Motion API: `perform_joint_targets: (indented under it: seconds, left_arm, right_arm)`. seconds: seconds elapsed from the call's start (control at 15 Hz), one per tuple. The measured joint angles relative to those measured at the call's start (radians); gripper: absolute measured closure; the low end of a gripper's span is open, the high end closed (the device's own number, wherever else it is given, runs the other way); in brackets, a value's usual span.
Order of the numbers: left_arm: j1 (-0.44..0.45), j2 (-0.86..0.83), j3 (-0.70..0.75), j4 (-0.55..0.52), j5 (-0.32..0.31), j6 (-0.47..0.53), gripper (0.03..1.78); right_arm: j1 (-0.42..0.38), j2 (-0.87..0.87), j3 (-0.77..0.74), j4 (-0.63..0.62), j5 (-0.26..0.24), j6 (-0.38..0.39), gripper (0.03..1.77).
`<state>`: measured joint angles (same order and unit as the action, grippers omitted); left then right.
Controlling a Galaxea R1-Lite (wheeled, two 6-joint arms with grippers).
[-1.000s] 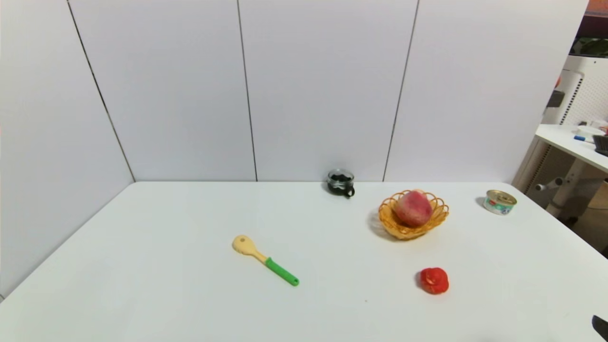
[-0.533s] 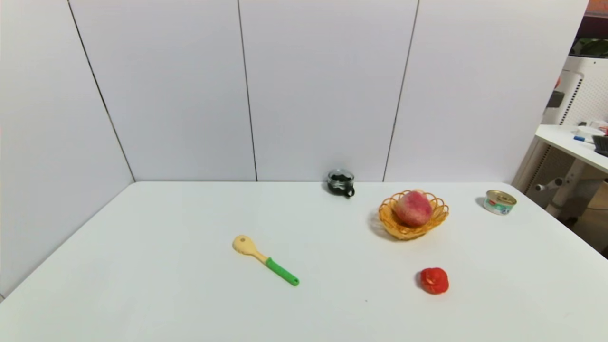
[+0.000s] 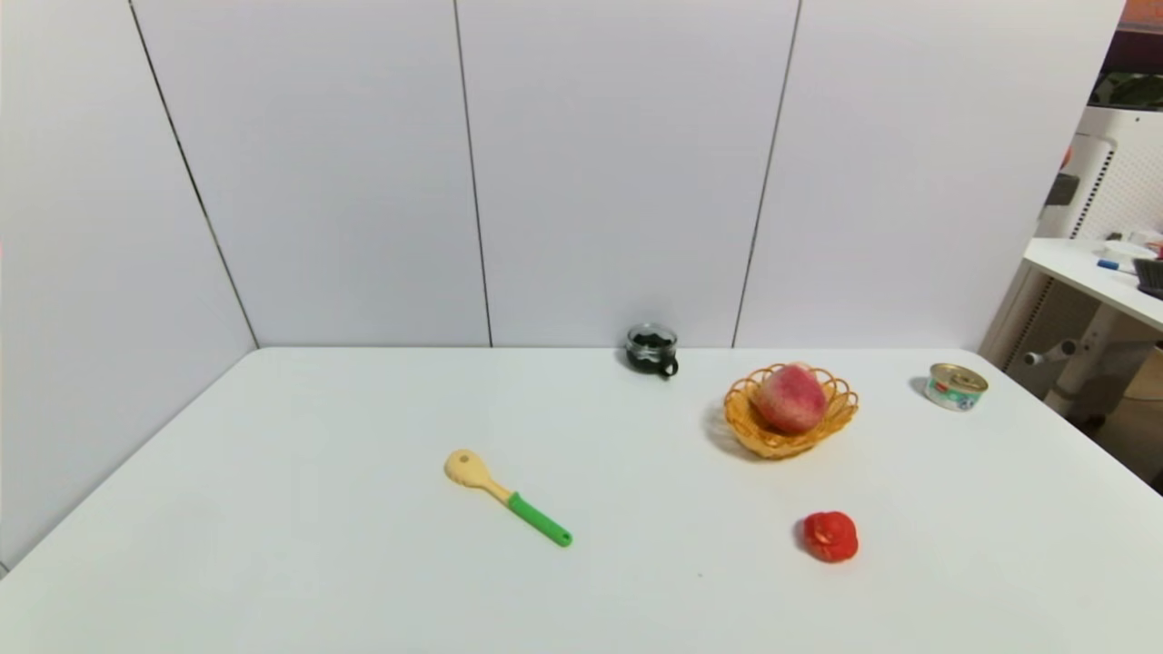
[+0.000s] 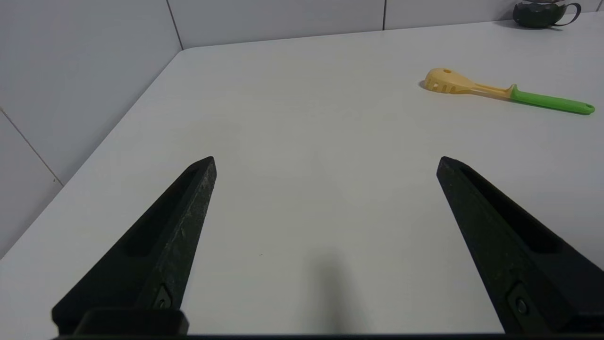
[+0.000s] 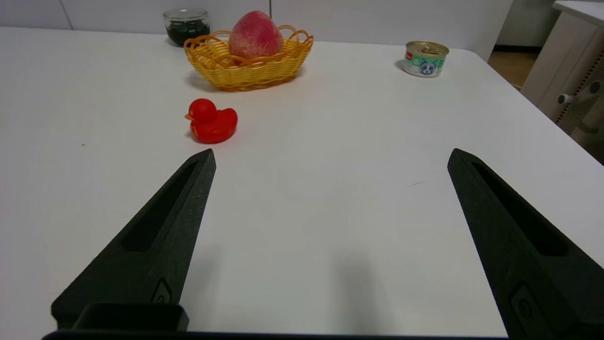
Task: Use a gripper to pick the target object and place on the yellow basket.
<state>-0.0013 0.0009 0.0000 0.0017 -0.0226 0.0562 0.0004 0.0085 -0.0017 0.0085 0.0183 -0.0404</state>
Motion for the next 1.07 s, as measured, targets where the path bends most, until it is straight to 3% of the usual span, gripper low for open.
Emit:
perform_joint_targets:
  seconds: [1.07]
  left_arm:
    - [0.0, 0.0, 0.0, 0.0, 0.0, 0.0, 0.12]
  right_arm:
    - [0.0, -0.01, 0.002, 0.0, -0.001, -0.006, 0.11]
